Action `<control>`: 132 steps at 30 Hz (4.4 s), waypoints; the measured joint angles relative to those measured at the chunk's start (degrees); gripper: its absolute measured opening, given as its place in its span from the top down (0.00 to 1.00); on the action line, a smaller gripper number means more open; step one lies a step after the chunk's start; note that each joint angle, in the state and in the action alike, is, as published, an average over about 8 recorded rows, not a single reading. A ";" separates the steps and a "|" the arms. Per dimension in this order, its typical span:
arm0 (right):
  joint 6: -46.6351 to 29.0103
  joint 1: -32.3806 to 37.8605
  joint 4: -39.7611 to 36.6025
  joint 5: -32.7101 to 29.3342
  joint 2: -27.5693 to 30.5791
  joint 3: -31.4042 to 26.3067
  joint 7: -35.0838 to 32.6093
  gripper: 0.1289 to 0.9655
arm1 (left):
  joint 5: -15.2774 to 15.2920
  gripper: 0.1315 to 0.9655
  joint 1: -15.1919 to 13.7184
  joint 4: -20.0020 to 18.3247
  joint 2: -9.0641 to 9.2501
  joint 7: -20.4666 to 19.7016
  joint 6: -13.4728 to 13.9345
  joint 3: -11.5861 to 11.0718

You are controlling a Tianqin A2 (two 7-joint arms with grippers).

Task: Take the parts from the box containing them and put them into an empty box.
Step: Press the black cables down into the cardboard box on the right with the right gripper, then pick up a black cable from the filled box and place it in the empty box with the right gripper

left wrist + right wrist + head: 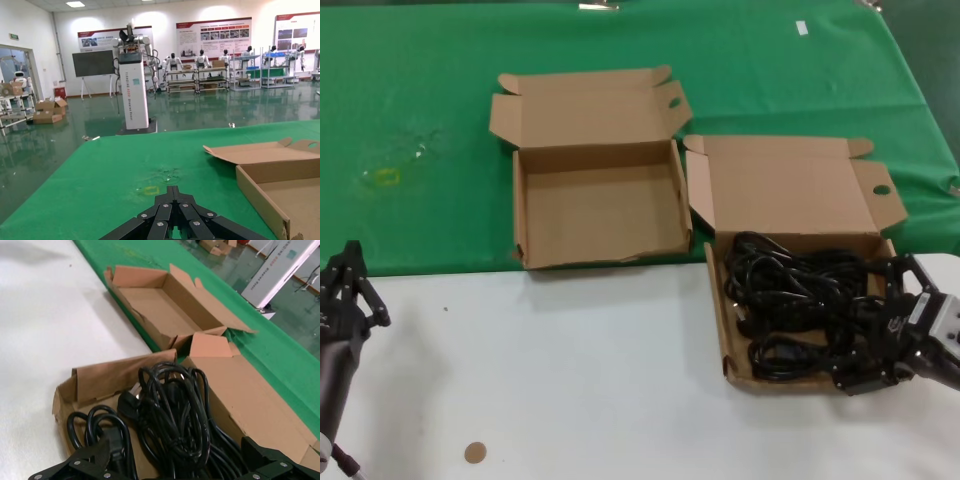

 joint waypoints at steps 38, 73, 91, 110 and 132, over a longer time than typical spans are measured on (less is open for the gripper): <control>-15.16 -4.78 -6.01 -32.52 -12.96 18.44 16.20 0.71 | 0.01 0.99 0.00 0.00 0.00 -0.03 0.00 0.00; -27.97 0.51 -1.68 -45.01 -21.99 29.96 18.92 0.87 | 0.01 0.99 0.00 0.00 0.00 -0.01 0.00 0.00; -35.76 21.19 -14.26 -58.29 -42.87 21.93 18.85 0.87 | 0.01 0.99 0.00 0.00 0.00 -0.01 0.00 0.00; -31.02 32.10 -35.67 -61.24 -57.79 19.88 14.77 0.87 | 0.01 0.99 0.00 0.00 0.00 -0.01 0.00 0.00; -27.14 35.53 -46.78 -57.16 -59.98 18.35 6.56 0.82 | 0.01 0.99 0.00 0.00 0.00 -0.01 0.00 0.00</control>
